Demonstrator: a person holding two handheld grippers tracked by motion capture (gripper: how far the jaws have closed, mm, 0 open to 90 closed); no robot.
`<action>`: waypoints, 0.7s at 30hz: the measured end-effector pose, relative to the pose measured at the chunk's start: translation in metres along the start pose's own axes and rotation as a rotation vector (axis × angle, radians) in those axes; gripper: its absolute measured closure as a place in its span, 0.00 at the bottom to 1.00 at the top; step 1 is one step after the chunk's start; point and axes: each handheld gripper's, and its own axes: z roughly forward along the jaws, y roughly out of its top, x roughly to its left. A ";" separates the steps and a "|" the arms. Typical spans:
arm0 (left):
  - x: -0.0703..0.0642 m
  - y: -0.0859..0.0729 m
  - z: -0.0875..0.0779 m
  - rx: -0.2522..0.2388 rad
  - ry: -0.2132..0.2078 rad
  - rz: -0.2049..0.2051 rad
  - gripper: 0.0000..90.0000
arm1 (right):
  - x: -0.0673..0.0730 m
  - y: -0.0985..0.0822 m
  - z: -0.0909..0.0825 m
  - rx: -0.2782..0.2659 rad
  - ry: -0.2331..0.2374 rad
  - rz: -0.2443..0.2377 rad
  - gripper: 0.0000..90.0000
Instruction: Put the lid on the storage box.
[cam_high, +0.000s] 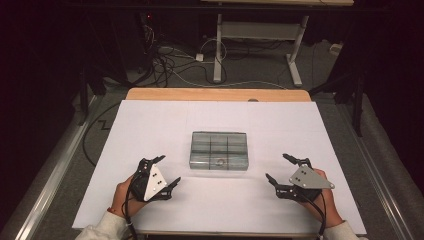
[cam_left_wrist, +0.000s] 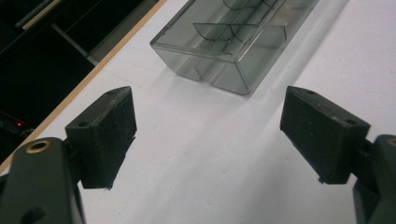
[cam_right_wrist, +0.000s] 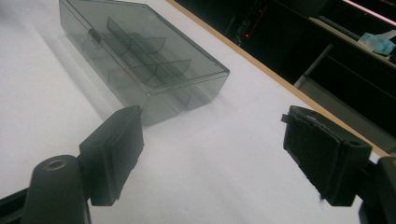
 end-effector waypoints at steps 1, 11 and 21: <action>0.000 -0.001 -0.001 0.000 0.000 -0.003 0.20 | 0.000 -0.002 -0.002 -0.001 0.001 0.004 0.23; 0.002 -0.014 -0.008 0.012 -0.016 -0.027 0.20 | -0.006 -0.017 -0.013 0.004 -0.010 0.049 0.23; 0.005 -0.029 -0.014 0.036 -0.036 -0.087 0.20 | -0.008 -0.031 -0.023 0.020 -0.033 0.084 0.23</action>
